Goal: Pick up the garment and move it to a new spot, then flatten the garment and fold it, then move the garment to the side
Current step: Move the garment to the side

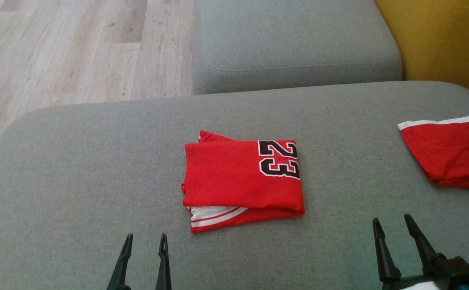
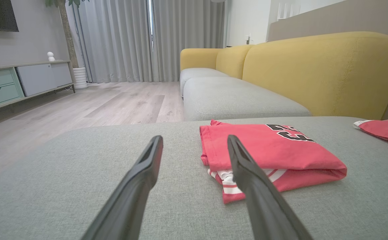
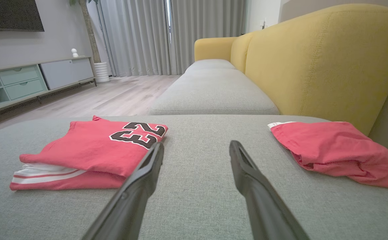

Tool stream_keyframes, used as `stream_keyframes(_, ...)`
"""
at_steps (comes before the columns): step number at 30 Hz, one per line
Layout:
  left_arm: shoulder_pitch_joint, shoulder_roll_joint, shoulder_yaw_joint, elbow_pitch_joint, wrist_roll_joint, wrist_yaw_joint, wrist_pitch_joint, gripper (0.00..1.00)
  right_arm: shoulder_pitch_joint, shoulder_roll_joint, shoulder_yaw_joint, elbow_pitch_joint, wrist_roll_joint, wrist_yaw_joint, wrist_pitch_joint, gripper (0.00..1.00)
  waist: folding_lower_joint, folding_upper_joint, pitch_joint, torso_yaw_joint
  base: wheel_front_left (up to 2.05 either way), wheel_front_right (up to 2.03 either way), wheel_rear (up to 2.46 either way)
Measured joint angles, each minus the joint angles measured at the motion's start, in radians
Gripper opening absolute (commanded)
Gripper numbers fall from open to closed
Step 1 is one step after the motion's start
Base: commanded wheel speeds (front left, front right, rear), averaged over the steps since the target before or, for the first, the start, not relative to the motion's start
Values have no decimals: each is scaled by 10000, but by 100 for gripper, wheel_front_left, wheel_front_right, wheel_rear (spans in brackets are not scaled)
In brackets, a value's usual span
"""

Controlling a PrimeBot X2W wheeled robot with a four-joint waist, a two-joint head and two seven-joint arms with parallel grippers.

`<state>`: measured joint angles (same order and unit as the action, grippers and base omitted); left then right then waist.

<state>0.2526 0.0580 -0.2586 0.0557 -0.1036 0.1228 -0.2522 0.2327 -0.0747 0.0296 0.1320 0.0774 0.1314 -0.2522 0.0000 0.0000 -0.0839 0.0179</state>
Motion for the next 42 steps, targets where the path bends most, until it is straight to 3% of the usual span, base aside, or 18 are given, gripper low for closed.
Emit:
stream_keyframes(6,-27,0,-119,0,12,4,0,100,-224,-2,31,244,8,0,0,100,1,0,406,123,0,0,0)
stream_keyframes(12,-309,-2,-554,23,67,19,0,100,-1523,-21,389,1898,742,0,58,100,1,0,887,336,0,0,0)
stream_keyframes(22,-1237,-2,-1093,389,-318,194,0,100,-5205,-290,1436,3977,4228,0,3070,100,3,0,1869,787,0,0,0)
stream_keyframes(29,-1677,-8,-1340,416,-320,368,0,100,-5539,-301,1708,4928,5914,0,4380,100,2,0,2173,1136,0,0,0)
stream_keyframes(30,-1685,-8,-1350,416,-341,372,0,100,-5542,-286,1749,4918,6220,0,4410,85,2,0,2198,1162,0,0,0)
stream_keyframes(33,-1685,-8,-1369,416,-385,447,0,100,-5633,-234,1841,4913,7191,0,4552,0,1,0,2263,1182,0,0,0)
stream_keyframes(36,-1687,-8,-1386,414,-336,447,0,100,-5747,-150,2011,4892,7944,0,4562,0,1,0,2287,1137,0,0,0)
stream_keyframes(42,-1690,-8,-1338,349,-86,447,0,100,-5805,-495,2522,4838,8289,0,4215,0,0,0,2306,814,0,0,0)
